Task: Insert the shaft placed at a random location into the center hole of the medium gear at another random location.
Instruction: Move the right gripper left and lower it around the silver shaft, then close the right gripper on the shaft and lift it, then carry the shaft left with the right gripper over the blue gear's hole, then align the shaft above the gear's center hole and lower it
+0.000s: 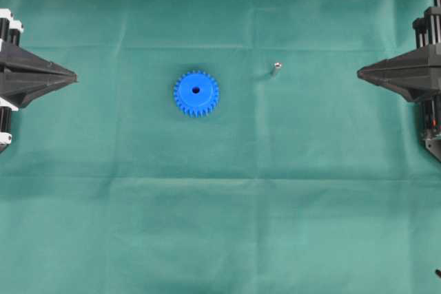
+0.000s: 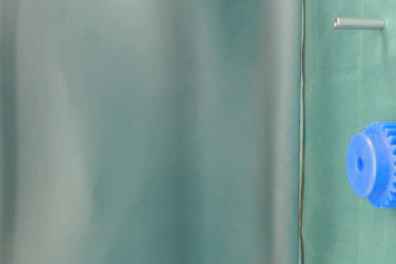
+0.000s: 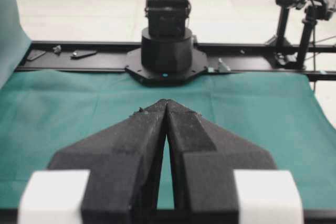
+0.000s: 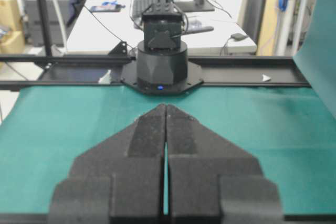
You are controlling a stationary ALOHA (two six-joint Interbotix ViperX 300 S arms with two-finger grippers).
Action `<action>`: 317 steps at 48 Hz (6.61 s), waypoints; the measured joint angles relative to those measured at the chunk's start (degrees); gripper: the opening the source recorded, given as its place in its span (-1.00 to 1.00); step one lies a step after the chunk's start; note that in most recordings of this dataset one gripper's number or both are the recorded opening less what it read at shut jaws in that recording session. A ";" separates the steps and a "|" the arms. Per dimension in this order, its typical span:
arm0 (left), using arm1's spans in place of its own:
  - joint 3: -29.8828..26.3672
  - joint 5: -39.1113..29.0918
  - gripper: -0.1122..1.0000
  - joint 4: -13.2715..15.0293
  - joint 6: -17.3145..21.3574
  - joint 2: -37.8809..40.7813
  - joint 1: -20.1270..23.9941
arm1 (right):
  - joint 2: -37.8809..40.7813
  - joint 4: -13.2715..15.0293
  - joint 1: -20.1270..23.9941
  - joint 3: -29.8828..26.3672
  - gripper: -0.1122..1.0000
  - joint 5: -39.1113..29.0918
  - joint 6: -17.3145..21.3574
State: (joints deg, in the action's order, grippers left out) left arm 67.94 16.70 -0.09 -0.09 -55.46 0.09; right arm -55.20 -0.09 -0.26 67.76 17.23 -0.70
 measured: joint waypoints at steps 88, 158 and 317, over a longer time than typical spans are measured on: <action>-0.53 -5.45 -0.80 -0.53 -0.09 1.41 0.70 | 57.83 -1.41 -15.38 -4.75 0.77 21.27 -0.09; -0.53 -6.59 -0.80 -0.53 -0.09 1.32 1.67 | 43.15 -0.44 -15.29 -8.00 -0.56 5.62 -0.18; -0.44 -6.59 -0.80 -0.53 -0.09 1.32 1.67 | 66.62 -1.05 -6.06 -34.37 -0.56 -0.18 -0.09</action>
State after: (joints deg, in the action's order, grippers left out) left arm 67.50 10.11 -0.62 -0.18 -54.14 1.76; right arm 11.43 -1.14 -6.33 33.40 17.05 -0.79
